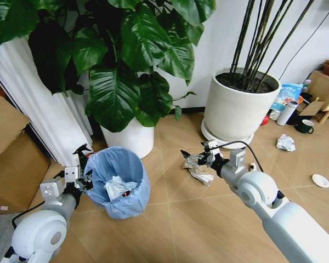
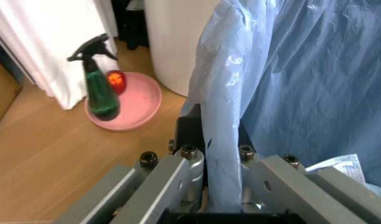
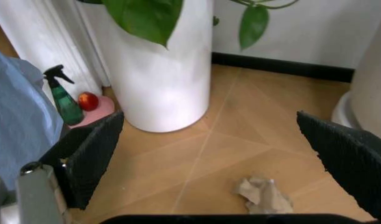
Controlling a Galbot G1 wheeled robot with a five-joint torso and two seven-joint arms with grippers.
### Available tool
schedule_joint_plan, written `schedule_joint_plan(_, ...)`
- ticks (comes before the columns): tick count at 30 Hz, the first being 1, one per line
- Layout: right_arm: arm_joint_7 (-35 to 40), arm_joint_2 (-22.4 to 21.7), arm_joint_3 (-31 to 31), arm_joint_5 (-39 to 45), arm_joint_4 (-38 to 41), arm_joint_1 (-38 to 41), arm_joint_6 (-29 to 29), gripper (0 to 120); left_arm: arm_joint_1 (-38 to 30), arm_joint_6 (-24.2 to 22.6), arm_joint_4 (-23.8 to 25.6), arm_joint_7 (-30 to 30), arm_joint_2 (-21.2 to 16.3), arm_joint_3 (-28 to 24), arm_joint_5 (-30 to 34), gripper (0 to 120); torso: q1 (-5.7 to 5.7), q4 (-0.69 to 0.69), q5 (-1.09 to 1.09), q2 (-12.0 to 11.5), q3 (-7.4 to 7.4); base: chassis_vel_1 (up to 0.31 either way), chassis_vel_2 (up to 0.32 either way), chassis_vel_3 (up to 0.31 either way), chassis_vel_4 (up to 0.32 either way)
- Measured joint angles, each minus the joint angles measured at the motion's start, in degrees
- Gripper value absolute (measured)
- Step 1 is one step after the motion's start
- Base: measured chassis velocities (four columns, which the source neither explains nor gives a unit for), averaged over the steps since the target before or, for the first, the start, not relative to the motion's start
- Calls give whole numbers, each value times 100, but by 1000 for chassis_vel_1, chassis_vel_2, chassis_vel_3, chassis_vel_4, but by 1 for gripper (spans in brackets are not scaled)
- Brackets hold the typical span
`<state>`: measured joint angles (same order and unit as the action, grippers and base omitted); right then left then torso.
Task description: Pick up the trash bin and place the garbage on the floor into it.
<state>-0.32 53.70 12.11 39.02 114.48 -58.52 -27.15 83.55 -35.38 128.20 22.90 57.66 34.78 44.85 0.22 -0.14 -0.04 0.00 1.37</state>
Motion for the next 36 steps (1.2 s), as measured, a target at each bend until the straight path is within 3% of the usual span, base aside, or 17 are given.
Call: schedule_joint_plan(36,-250,43,296,-437,57,-534,223,100,114,7,174,8,22,-9,-50,0,0,1,2,-1,0,-137,-137,136,142)
